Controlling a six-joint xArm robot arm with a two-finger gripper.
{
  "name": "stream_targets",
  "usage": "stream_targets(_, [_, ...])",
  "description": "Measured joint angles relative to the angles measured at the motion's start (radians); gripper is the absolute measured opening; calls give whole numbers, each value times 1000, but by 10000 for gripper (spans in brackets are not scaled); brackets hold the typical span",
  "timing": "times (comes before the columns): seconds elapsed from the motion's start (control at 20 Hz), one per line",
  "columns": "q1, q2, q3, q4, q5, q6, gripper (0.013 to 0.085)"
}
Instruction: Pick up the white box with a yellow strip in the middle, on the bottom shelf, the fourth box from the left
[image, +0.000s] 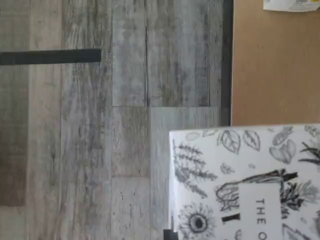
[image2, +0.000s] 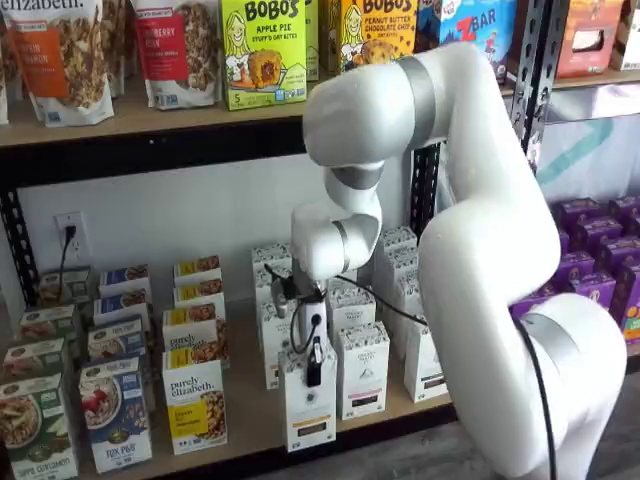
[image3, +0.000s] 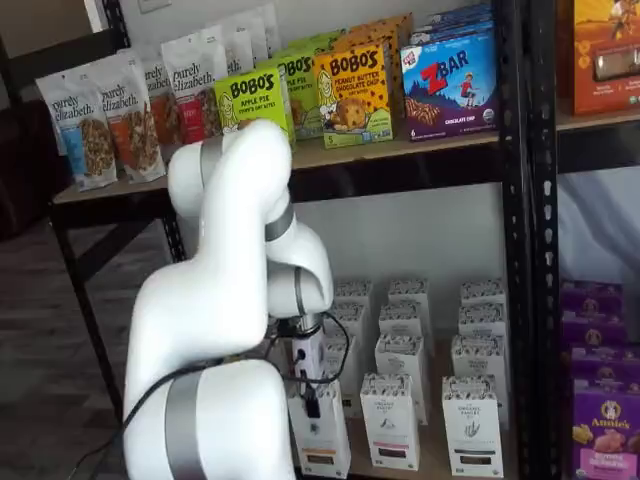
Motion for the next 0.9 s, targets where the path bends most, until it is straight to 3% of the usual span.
stream_targets(0.9, [23,-260,273,-35,-6,55,490])
